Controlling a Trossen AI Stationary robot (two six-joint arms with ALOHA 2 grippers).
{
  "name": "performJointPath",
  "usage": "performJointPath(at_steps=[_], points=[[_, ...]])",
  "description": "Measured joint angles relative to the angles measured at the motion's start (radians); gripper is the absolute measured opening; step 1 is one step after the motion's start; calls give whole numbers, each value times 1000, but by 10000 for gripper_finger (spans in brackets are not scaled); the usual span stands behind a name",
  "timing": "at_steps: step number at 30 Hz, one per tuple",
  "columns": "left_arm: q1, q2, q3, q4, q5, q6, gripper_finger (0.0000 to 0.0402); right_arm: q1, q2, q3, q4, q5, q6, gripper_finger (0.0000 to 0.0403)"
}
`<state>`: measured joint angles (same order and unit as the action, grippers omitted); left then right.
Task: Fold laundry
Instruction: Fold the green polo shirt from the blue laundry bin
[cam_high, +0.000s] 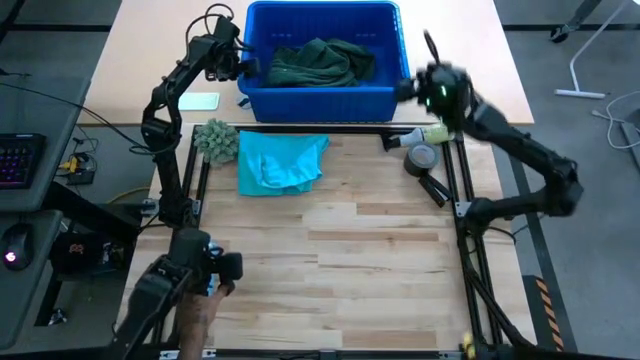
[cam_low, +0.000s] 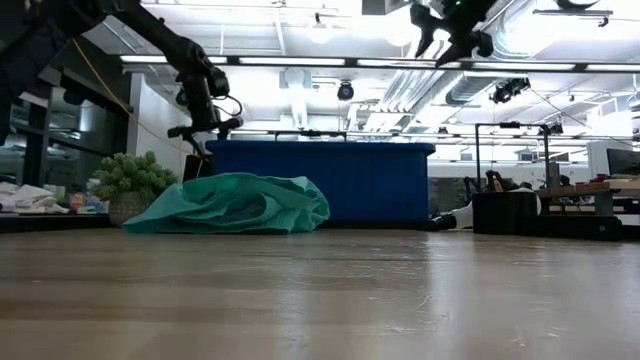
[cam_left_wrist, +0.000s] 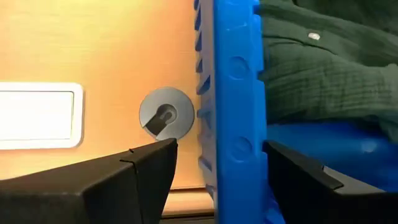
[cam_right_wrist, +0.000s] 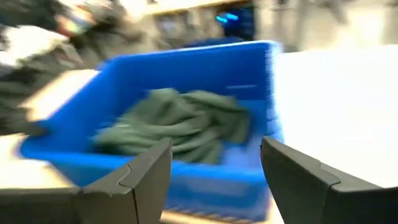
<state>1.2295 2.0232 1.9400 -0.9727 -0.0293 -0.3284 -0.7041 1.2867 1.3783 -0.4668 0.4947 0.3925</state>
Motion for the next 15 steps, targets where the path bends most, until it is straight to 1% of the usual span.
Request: performJointPath(at_steps=[5, 8, 12, 13, 15], points=[[-20, 0, 0, -36, 26, 26, 218, -180, 312, 422, -335, -100, -49, 226], [-32, 0, 0, -48, 24, 32, 218, -255, 502, 678, -508, -109, -87, 226], [-41, 0, 0, -49, 20, 44, 218, -326, 730, 963, -685, -182, -103, 226], [-41, 0, 0, -48, 20, 45, 218, -339, 766, 980, -691, -201, -102, 226], [-43, 0, 0, -47, 18, 45, 218, -359, 770, 903, -647, -261, -83, 226]])
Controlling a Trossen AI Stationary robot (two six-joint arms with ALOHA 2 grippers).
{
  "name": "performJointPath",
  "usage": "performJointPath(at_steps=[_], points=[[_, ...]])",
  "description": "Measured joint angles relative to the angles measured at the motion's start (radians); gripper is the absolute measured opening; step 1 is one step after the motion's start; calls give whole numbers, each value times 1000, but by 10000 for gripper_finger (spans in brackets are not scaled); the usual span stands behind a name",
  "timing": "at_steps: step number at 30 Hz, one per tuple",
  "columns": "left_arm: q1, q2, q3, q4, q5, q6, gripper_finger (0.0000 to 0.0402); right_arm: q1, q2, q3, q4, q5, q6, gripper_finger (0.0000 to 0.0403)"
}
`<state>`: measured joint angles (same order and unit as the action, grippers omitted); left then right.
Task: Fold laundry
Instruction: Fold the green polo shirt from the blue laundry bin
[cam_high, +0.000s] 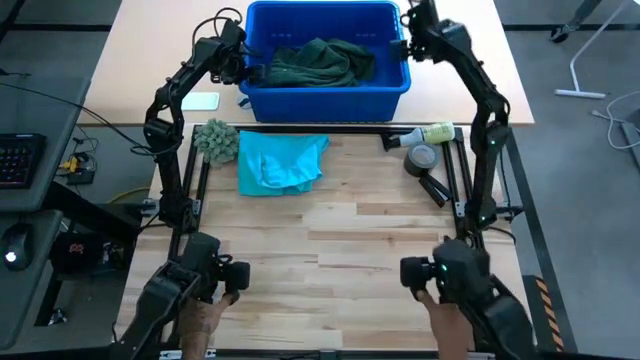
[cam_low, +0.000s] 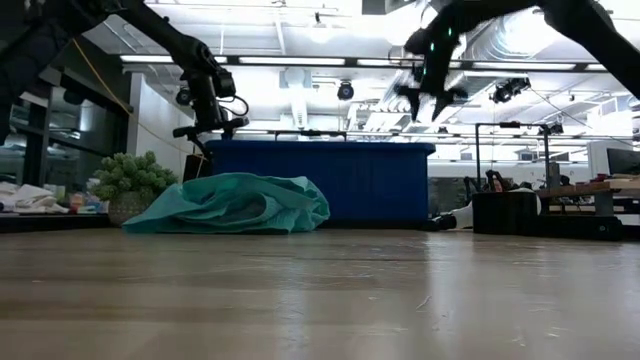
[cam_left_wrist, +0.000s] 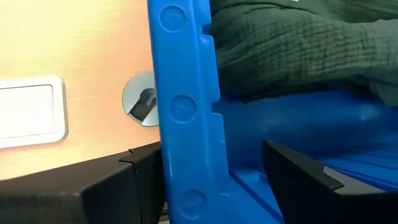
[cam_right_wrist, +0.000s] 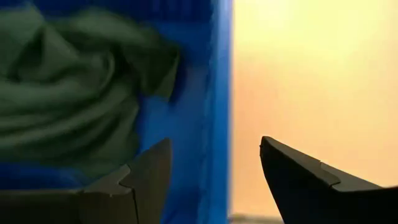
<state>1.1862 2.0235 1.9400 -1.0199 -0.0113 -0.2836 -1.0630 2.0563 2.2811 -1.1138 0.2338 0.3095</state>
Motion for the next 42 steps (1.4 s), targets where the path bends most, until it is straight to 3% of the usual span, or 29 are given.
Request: performJointPath(at_steps=[7, 17, 27, 31, 35, 38, 42], points=[[0, 0, 0, 0, -19, 1, 218, -36, 21, -190, 52, -45, 82, 226], [-1, 0, 0, 2, -29, 35, 218, -28, 17, -262, 211, -41, 102, 226], [0, 0, -2, 22, -103, 52, 218, -28, 63, -270, 214, -56, 139, 225], [0, 0, -2, 50, -104, 54, 215, -18, 73, -271, 213, -60, 139, 184], [-11, 0, -2, 71, -146, 90, 157, -9, 72, -271, 199, -58, 127, 65], [-15, -1, -2, 71, -153, 91, 64, -8, 71, -271, 200, -86, 113, 62], [-20, -9, -4, 86, -144, 91, 65, -8, 62, -271, 195, -106, 103, 62]])
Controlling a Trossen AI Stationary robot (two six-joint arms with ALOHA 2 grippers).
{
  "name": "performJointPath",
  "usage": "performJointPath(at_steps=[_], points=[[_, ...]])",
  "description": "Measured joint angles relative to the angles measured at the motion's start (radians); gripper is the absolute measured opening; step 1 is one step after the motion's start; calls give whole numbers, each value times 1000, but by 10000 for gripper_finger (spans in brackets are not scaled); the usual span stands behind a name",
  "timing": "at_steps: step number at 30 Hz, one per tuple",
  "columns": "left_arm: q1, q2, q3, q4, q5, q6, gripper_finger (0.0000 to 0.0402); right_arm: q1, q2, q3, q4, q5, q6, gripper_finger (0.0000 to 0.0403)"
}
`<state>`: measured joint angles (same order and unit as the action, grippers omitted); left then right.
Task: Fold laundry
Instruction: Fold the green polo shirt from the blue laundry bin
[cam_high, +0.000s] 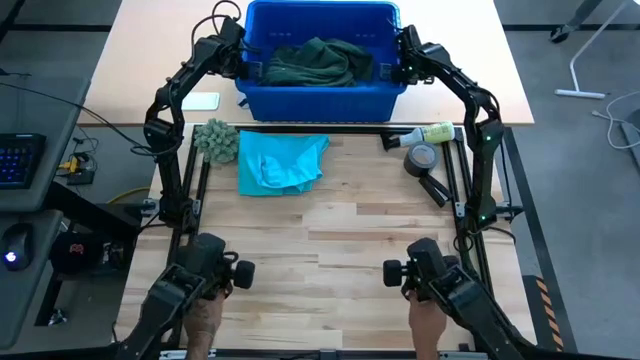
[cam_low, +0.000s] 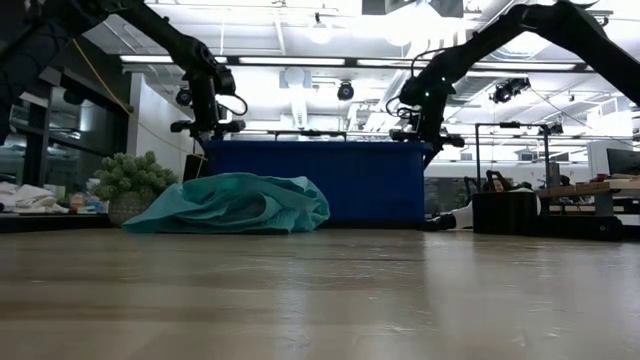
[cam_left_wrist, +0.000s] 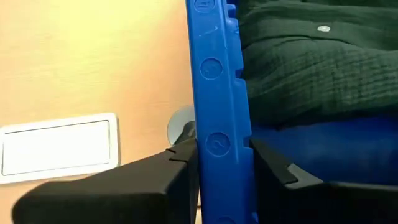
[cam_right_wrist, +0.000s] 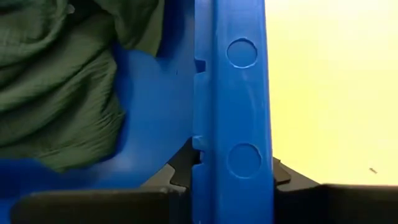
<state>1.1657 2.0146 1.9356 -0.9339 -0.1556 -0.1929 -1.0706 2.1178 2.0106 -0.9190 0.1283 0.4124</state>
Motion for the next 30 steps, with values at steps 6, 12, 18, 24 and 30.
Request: performJointPath(at_steps=[6, 12, 18, 24, 30], points=[[-4, -66, -4, 64, 12, 15, 65, 0, -48, 53, -101, -27, -9, 62], [-14, -185, -4, 62, 9, 18, 65, 13, -108, 70, -161, -52, -6, 64], [-62, -269, 0, -45, -27, 8, 65, 70, -176, 69, -261, -50, 18, 66], [-126, -288, -52, -173, -69, -8, 65, 129, -201, 65, -416, -63, 47, 70], [-204, -291, -148, -203, -139, -43, 65, 179, -224, 32, -485, 8, 21, 77]])
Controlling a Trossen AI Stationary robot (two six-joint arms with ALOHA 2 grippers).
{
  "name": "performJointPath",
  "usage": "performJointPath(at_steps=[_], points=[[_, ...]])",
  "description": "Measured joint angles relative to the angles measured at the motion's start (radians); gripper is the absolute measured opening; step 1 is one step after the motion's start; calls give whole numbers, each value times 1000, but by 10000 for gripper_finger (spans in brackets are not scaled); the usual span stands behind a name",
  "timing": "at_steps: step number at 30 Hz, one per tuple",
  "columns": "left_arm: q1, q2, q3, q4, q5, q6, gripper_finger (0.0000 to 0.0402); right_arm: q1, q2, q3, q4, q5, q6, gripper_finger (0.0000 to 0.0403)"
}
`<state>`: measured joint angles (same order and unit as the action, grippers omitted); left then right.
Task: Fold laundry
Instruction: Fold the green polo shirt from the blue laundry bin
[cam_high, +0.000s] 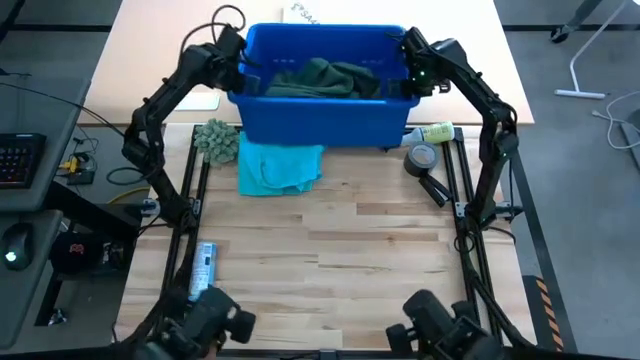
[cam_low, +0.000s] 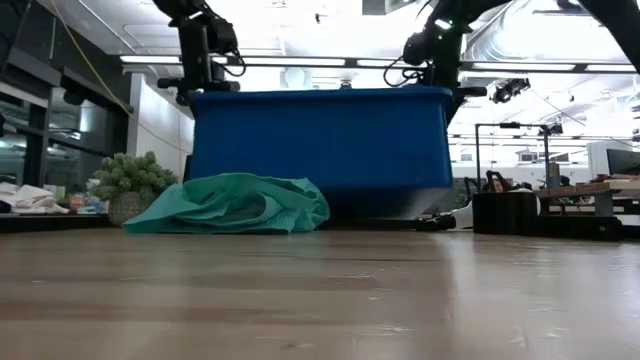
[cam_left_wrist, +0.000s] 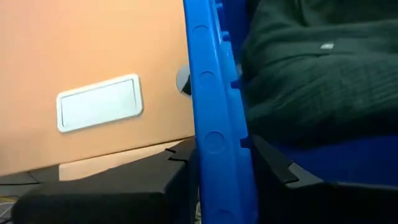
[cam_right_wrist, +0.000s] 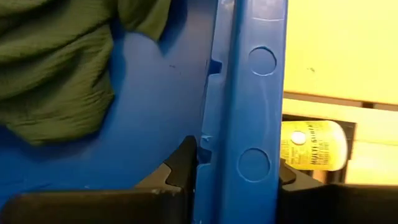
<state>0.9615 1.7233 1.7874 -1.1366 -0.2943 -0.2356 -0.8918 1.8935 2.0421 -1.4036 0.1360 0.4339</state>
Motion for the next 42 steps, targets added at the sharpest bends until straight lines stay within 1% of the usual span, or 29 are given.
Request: performJointPath(at_steps=[5, 8, 10, 12, 14, 17, 19, 21, 24, 29, 32, 37, 42], points=[[-60, 0, -76, -3, -26, -43, 66, 26, -45, -70, -11, 30, 12, 79], [-79, -1, -108, -18, -34, -97, 66, 36, -72, -124, -37, 22, 55, 79], [-83, -2, -122, -38, -27, -116, 68, 37, -92, -163, -55, -4, 89, 79], [-88, -2, -125, -70, -27, -113, 98, 40, -115, -205, -58, -19, 103, 81], [-91, -6, -127, -82, -20, -94, 140, 45, -141, -245, -60, -28, 62, 108], [-92, -14, -133, -90, 9, -102, 194, 59, -175, -288, -77, -50, 30, 167], [-93, -26, -135, -82, 31, -124, 216, 62, -192, -298, -62, -50, 23, 198], [-96, -35, -135, -84, 42, -132, 229, 67, -207, -304, -51, -31, 28, 219], [-96, -40, -136, -78, 48, -143, 235, 73, -221, -295, -50, -6, 60, 231], [-96, -41, -136, -85, 55, -148, 237, 71, -232, -266, -53, 13, 70, 234], [-100, -41, -136, -95, 47, -148, 238, 72, -233, -252, -54, 62, 77, 234], [-103, -44, -136, -106, -30, -169, 238, 71, -233, -220, -47, 185, 96, 235], [-102, -70, -135, -68, -140, -174, 238, 70, -233, -153, -36, 300, 107, 235]])
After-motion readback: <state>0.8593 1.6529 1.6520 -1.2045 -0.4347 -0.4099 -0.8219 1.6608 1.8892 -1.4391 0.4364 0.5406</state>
